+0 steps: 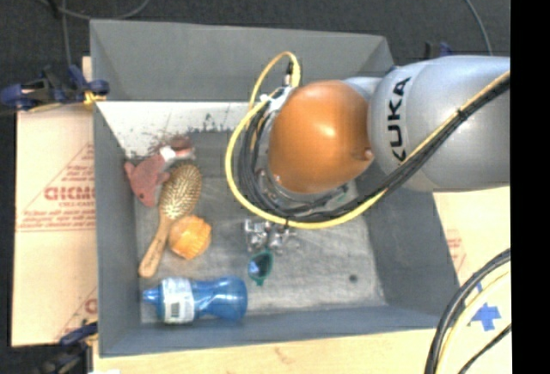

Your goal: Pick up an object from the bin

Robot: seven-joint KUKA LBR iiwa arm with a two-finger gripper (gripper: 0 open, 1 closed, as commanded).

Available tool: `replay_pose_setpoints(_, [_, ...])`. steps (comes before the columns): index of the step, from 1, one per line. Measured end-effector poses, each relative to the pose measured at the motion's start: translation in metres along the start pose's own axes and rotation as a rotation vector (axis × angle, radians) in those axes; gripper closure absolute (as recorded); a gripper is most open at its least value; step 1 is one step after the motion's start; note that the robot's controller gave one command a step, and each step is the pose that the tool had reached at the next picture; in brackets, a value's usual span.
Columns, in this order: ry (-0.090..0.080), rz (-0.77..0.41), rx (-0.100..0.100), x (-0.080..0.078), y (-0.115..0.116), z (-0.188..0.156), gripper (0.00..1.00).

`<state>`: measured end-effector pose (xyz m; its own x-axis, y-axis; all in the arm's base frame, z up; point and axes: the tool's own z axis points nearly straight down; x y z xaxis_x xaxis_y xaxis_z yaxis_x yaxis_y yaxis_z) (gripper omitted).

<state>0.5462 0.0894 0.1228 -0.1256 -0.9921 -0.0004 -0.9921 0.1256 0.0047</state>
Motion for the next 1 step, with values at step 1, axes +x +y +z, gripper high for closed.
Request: replay_pose_setpoints(1, [-0.002,-0.181,0.005,-0.0027,0.0055,-0.1176,1.00])
